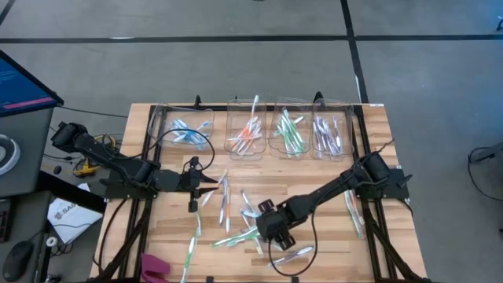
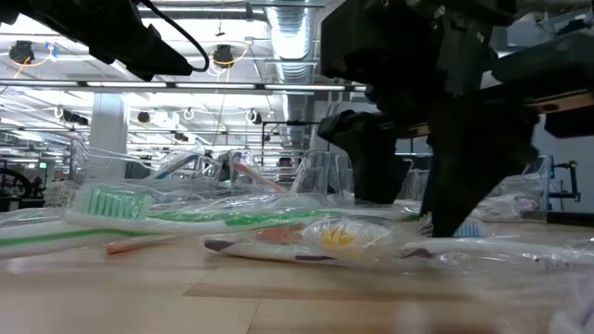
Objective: Pick & Place Toothbrushes
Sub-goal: Put the green toothbrush into the middle right transparent bin
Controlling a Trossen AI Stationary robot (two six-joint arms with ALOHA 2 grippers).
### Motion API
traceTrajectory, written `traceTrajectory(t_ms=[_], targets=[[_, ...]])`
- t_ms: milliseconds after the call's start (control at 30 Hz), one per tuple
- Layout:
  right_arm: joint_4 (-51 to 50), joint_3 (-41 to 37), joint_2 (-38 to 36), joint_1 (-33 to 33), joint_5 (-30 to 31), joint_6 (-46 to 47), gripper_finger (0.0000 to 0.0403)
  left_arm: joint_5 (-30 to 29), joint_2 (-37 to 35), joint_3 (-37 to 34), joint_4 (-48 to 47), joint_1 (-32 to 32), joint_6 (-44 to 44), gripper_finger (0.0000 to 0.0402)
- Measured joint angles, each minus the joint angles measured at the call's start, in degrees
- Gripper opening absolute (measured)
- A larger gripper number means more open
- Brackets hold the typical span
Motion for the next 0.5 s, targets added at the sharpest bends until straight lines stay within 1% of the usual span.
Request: traceTrajectory(t_ms=[133, 367, 433, 500], targets=[[-0.26, 0.00, 0.00, -0.03, 0.02, -1.16, 0.0162, 0.00, 0.00, 0.00, 0.01, 0.00, 0.00, 0.0086], [-0.82, 0.00, 0.00, -0.10, 0.26, -1.34, 0.0029, 0.00, 0.00, 0.00, -0.01, 0.00, -0.13, 0.0086], [-0.88, 0.00, 0.00, -0.13, 0.80, -0.77, 0.0026, 0.00, 0.00, 0.00, -0.01, 0.00, -0.17, 0.0086], [-1.14, 0.00, 0.00, 0.23, 3.23, 1.06, 0.0027, 0.00, 0.01, 0.00, -0.01, 0.00, -0.24, 0.0086]])
